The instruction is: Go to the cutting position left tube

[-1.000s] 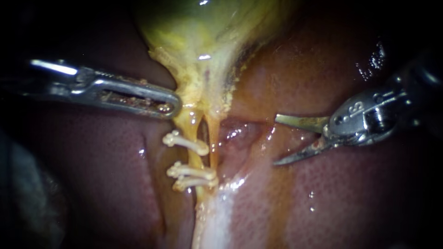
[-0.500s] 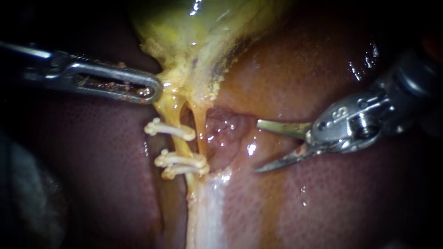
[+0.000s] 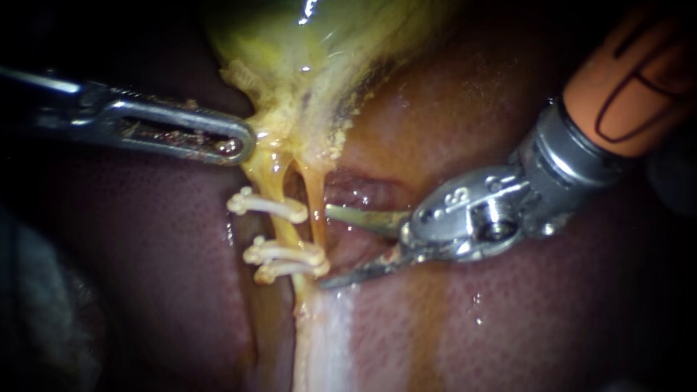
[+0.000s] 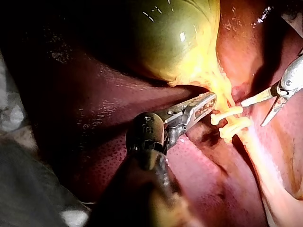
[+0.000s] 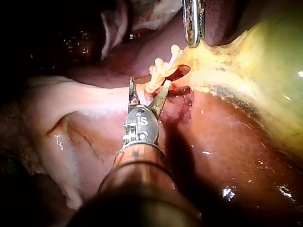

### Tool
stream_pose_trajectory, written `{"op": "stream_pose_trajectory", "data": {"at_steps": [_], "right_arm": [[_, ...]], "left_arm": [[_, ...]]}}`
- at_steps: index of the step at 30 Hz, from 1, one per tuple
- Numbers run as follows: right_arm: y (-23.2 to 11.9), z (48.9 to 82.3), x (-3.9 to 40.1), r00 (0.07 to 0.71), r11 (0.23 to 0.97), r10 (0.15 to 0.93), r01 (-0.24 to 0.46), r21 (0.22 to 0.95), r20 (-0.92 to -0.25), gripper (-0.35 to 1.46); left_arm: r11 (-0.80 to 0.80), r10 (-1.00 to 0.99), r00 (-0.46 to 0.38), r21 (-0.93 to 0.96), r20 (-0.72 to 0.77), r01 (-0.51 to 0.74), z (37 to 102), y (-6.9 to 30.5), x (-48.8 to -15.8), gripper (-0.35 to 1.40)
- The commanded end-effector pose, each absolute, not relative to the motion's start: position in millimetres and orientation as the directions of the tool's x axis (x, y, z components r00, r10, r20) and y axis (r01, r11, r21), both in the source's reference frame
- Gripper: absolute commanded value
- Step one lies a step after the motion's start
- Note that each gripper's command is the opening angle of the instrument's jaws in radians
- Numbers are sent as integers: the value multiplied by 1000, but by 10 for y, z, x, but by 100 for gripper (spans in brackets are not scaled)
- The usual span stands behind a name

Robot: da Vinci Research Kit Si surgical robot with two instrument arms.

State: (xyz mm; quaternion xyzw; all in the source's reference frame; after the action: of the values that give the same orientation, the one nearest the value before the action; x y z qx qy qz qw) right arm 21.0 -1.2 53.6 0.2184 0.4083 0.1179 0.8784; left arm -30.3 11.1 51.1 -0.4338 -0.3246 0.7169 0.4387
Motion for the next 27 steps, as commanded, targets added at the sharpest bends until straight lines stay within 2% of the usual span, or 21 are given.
{"op": "stream_pose_trajectory", "data": {"at_steps": [1,13,18,23,27], "right_arm": [[-12,539,212,636,873,391,-27,488,-665,145],[-18,569,219,616,817,462,-16,576,-638,145],[-21,581,219,598,798,460,45,601,-656,145],[-18,585,222,544,787,463,110,607,-700,136],[-15,589,234,524,769,475,144,622,-708,135]], "left_arm": [[-404,911,-239,-846,-337,-348,511,111,-303,-35],[-404,911,-239,-846,-337,-348,511,110,-303,-35],[-404,911,-238,-846,-337,-348,511,110,-303,-35],[-404,911,-238,-846,-337,-348,511,110,-303,-35],[-404,911,-238,-846,-337,-348,511,110,-304,-35]]}}
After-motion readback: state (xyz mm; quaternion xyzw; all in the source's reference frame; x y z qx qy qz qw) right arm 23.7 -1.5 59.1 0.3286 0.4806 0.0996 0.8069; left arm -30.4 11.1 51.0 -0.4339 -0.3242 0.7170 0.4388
